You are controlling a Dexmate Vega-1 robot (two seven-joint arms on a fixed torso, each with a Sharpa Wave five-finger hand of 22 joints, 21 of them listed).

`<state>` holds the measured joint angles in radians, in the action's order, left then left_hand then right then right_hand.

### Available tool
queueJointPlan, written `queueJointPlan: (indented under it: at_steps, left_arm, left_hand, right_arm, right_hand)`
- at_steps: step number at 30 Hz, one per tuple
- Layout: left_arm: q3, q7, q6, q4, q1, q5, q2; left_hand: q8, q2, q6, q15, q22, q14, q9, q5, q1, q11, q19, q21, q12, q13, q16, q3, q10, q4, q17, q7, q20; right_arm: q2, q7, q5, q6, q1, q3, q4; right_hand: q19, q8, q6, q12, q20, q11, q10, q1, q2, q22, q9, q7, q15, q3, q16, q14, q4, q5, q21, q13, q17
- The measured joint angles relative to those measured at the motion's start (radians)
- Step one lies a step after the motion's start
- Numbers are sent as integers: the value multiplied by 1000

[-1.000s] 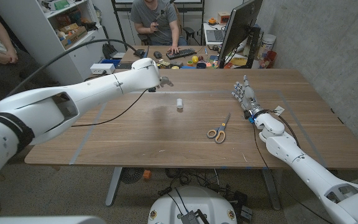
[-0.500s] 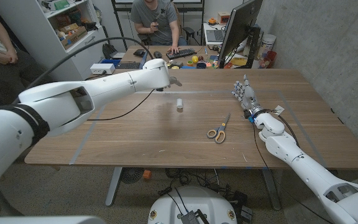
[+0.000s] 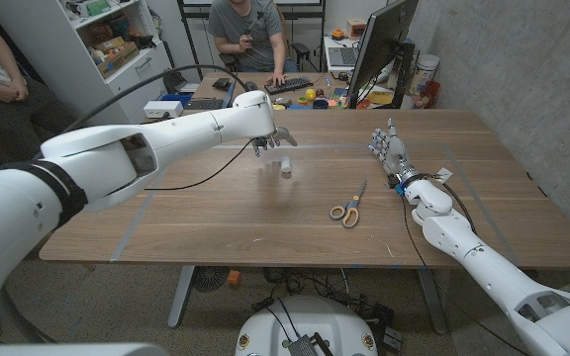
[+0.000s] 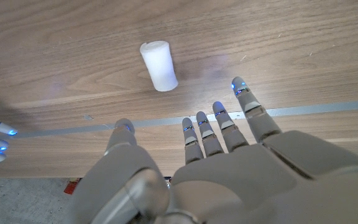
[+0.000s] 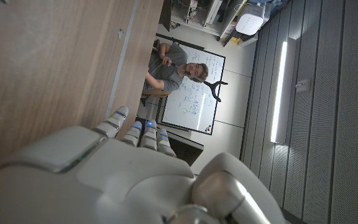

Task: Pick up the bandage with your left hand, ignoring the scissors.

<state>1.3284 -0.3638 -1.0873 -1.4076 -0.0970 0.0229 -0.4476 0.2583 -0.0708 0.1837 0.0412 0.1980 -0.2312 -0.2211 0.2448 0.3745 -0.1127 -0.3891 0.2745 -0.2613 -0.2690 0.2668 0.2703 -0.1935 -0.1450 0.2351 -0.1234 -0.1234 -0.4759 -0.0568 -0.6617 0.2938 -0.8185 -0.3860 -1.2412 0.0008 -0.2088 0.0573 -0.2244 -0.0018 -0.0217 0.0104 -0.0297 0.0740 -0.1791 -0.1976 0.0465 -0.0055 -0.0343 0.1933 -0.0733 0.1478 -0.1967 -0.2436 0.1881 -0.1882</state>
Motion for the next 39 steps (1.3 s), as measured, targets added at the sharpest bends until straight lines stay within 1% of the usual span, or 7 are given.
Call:
queueJointPlan:
  at_steps: [9,17,20,25,31,35,39]
  left_arm:
    - [7,-32,8,13,-6,-9,12]
    - [36,-65,43,110,-21,-29,67]
    - [48,-79,56,146,-27,-42,86]
    - [85,-94,77,222,-42,-80,136]
    - [106,-92,81,233,-45,-124,158]
    - [117,-87,76,225,-47,-148,166]
    - [118,-81,64,212,-47,-163,167]
  left_hand:
    - [0,1,6,0,5,0,0,0,9,0,17,0,0,-3,0,0,0,0,5,6,-1]
    - [5,7,35,1,5,-10,-3,8,15,-14,20,0,-9,-8,0,0,-26,0,9,2,2]
    - [22,20,67,-1,5,-33,-5,8,28,-22,16,0,-20,-10,12,4,-54,4,14,-1,6]
    - [54,52,128,0,4,-100,-11,15,90,-47,-28,12,-51,-22,38,29,-131,-6,25,-24,48]
    - [97,87,204,2,9,-156,-23,22,185,-58,-81,29,-83,-45,53,64,-194,-19,44,-32,70]
    - [105,67,211,5,14,-159,-28,22,206,-62,-86,37,-83,-52,53,66,-199,-19,48,-39,75]
    - [110,32,214,5,14,-159,-29,22,200,-62,-86,37,-83,-58,53,49,-199,-17,54,-42,75]
  right_arm:
    - [3,-1,1,0,2,-2,3]
    - [5,-2,-13,-10,4,3,2]
    - [7,-2,-17,-12,5,5,1]
    - [10,-2,-24,-17,8,7,1]
    - [15,-3,-28,-18,12,8,10]
    - [18,-4,-29,-18,14,9,12]
    - [19,-4,-30,-18,14,9,13]
  right_hand:
    - [4,0,0,0,4,0,0,0,0,0,0,0,0,0,0,0,0,0,8,0,0]
    - [4,0,0,0,4,0,0,0,0,0,0,0,0,0,0,0,0,0,8,0,0]
    - [4,0,0,0,4,0,0,0,0,0,0,0,0,0,0,0,0,0,8,0,0]
    - [4,0,0,0,4,0,0,0,0,0,0,0,0,0,0,0,0,0,8,0,0]
    - [4,0,0,0,4,0,0,0,0,0,0,0,0,0,0,0,0,0,8,0,0]
    - [4,0,0,0,4,0,0,0,0,0,0,0,0,0,0,0,0,0,8,0,0]
    - [4,0,0,0,4,0,0,0,0,0,0,0,0,0,0,0,0,0,8,0,0]
